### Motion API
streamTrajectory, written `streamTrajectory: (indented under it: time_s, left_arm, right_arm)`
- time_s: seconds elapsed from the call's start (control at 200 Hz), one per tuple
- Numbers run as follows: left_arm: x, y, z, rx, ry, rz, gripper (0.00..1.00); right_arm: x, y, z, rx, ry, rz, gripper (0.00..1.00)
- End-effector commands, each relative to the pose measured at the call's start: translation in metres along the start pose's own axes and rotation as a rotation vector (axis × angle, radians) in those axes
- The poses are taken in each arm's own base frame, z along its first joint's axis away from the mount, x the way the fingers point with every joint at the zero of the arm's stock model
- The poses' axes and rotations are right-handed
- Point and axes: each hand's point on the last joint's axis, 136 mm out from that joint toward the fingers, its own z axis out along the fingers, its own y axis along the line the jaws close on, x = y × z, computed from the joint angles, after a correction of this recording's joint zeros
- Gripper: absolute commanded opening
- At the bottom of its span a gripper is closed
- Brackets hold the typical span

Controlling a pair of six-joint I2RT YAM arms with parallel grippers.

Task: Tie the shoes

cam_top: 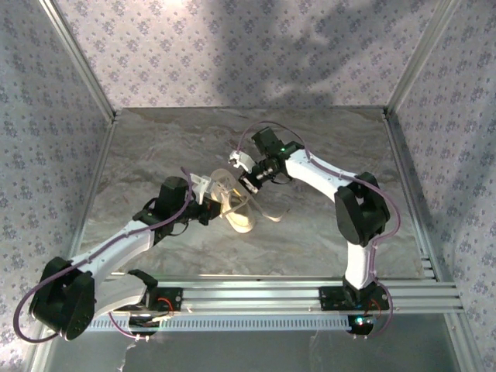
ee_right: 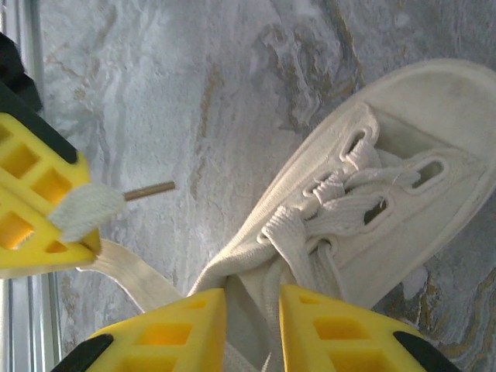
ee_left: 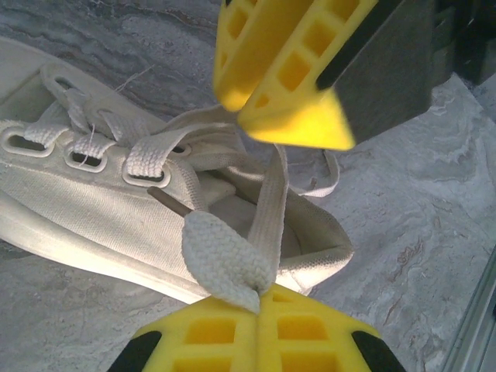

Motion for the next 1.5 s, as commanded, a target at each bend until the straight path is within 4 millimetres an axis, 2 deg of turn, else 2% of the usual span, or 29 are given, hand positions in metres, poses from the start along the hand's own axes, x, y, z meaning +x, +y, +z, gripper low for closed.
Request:
streamTrajectory:
  time_s: [0.0, 0.335, 0.515, 0.675, 0.79, 0.929, 1.154, 1.284, 1.494]
  left_arm:
    - [-0.017, -0.009, -0.001, 0.039, -0.038, 0.026, 0.0]
    - [-0.017, -0.01, 0.0, 0.047, -0.034, 0.036, 0.0]
    - [-0.016, -0.011, 0.002, 0.049, -0.028, 0.041, 0.0]
    - [-0.016, -0.011, 0.001, 0.05, -0.025, 0.059, 0.0]
    - [-0.015, -0.013, 0.0, 0.055, -0.023, 0.093, 0.0]
    - [-0.015, -0.017, -0.001, 0.08, -0.027, 0.154, 0.0]
    - [-0.008, -0.023, 0.002, 0.14, -0.024, 0.238, 0.0]
    - [-0.005, -0.02, 0.008, 0.139, -0.012, 0.269, 0.0]
    - [-0.005, -0.01, 0.023, 0.128, 0.037, 0.288, 0.0]
  right_arm:
    - [0.011, -0.006, 0.007, 0.021, 0.073, -0.015, 0.25]
    - [0.026, -0.027, 0.018, 0.106, 0.159, -0.033, 0.25]
    - [0.026, -0.027, 0.021, 0.111, 0.171, -0.045, 0.15]
    - [0.017, -0.019, 0.018, 0.093, 0.149, -0.062, 0.06]
    - [0.005, -0.009, 0.007, 0.076, 0.101, -0.069, 0.0]
    - [-0.008, 0.002, -0.007, 0.057, 0.047, -0.07, 0.0]
    - [-0.016, 0.012, -0.022, 0.016, -0.002, -0.053, 0.0]
    - [-0.017, 0.018, -0.022, -0.025, -0.002, -0.032, 0.0]
    - [-0.012, 0.011, -0.018, -0.031, 0.011, 0.008, 0.0]
